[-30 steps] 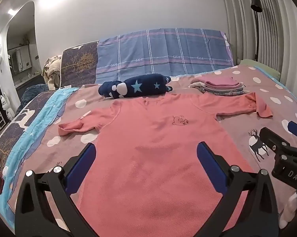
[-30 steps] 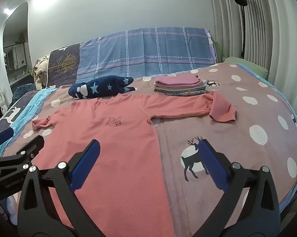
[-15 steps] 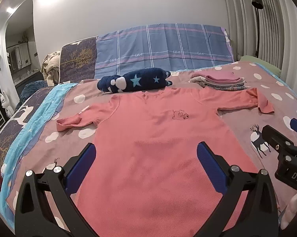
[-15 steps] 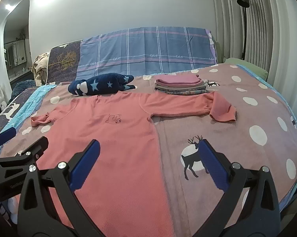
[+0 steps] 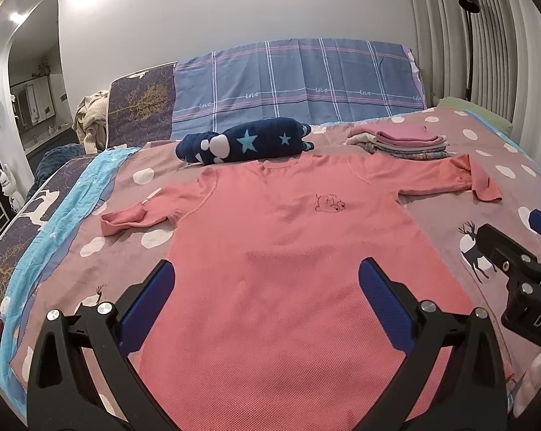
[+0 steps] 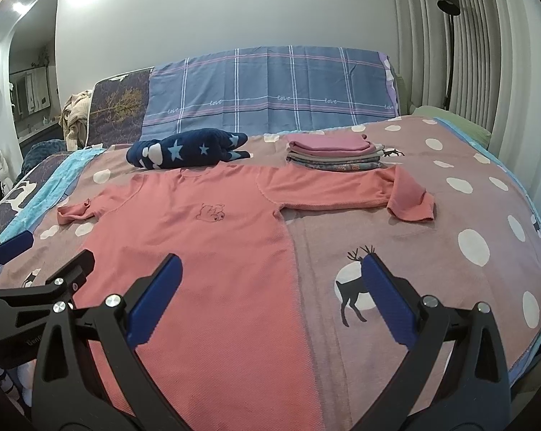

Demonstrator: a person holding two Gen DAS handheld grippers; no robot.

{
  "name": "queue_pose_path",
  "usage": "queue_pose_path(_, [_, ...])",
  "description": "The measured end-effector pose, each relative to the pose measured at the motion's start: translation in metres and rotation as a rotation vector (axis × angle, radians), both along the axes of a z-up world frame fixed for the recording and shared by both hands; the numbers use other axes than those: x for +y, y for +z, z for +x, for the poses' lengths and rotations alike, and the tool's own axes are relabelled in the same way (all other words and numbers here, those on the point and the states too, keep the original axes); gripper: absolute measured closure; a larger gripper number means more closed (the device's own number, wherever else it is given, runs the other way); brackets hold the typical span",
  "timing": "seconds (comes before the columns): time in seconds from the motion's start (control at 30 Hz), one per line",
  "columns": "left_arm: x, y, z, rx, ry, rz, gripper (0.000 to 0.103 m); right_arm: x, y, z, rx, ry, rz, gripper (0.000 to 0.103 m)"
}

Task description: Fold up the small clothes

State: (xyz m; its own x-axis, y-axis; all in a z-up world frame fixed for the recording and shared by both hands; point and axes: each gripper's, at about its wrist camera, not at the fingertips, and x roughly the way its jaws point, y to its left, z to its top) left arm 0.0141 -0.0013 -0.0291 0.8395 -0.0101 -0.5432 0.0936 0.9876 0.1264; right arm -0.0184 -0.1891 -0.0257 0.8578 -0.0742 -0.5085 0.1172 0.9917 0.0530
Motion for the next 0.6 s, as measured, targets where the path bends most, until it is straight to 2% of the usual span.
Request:
queue_pose_path(0.23, [0.0017, -0.0025, 0.0009, -0.001, -0.01, -0.02, 0.001, 0.0014, -0.001, 0.0014, 0.006, -0.001, -0.004, 0.002])
queue_pose_path(0.6, [0.0027, -0.0064, 0.0032, 0.001, -0.014, -0.01, 0.001, 0.0021, -0.002, 0.0042, 0.017, 0.002, -0.006, 0.002])
